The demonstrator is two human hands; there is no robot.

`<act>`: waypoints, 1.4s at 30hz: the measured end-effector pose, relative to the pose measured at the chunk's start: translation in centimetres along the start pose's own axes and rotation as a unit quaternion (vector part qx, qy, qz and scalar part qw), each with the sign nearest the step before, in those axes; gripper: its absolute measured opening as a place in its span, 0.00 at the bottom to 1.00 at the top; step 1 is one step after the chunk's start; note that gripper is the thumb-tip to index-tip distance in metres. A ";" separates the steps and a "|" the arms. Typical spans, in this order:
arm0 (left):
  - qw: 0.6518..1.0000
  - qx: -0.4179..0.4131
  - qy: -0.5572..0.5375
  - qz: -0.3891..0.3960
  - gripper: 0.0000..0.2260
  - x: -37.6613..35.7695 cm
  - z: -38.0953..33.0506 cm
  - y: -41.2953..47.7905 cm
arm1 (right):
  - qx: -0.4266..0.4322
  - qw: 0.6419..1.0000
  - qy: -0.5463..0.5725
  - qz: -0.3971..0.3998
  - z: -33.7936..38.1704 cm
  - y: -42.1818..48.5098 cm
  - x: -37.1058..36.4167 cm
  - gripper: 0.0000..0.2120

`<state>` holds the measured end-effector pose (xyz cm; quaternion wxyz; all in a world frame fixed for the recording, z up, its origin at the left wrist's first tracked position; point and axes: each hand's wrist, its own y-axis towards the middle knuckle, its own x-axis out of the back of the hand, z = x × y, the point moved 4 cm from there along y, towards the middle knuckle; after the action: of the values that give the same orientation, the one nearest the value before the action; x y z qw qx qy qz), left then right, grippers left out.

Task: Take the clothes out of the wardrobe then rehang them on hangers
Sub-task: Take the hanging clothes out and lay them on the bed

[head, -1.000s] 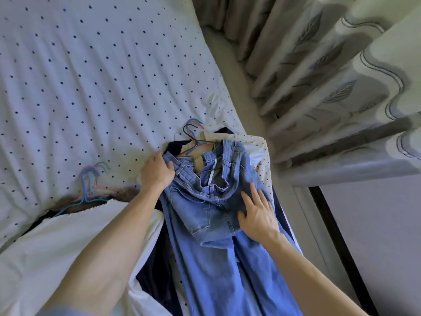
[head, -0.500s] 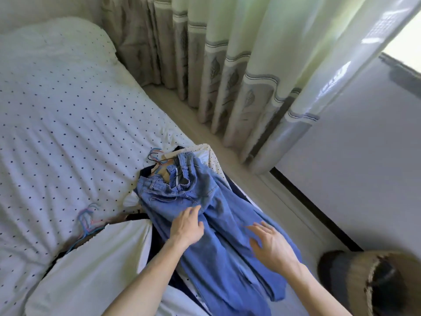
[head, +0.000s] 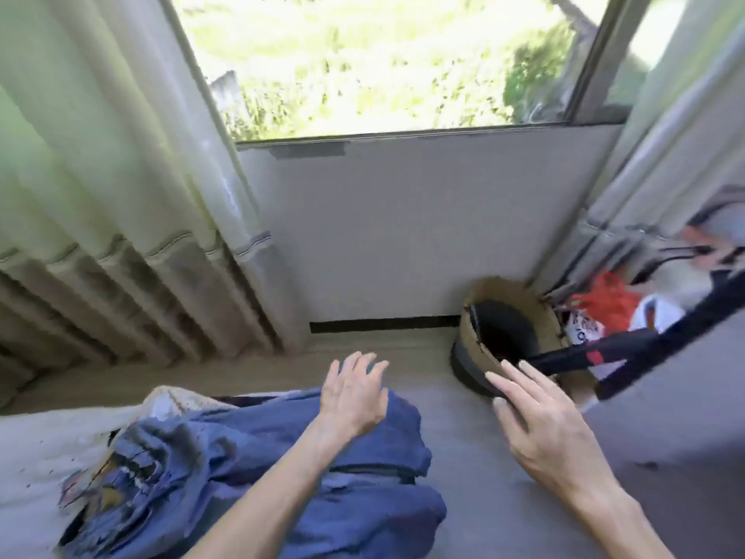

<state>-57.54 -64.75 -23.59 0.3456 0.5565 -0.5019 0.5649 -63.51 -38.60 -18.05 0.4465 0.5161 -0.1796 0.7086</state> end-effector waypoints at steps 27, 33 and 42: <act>0.797 -0.597 -0.091 -0.010 0.24 8.1 -72.5 -6.1 | -0.438 0.763 -0.220 -0.422 -27.8 -36.1 39.6 0.19; 0.769 -0.629 -0.097 0.060 0.25 6.3 -83.6 -5.3 | -0.492 0.677 -0.344 -0.427 -33.7 -38.2 48.1 0.27; 0.745 -0.599 -0.152 0.249 0.28 -0.2 -97.0 -5.9 | -0.537 0.545 -0.504 -0.401 -43.2 -42.1 51.5 0.26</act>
<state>-79.28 29.15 -10.83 0.3742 0.1690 -0.9037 0.1214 -57.29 37.94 1.73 0.7144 0.4703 -0.4961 -0.1496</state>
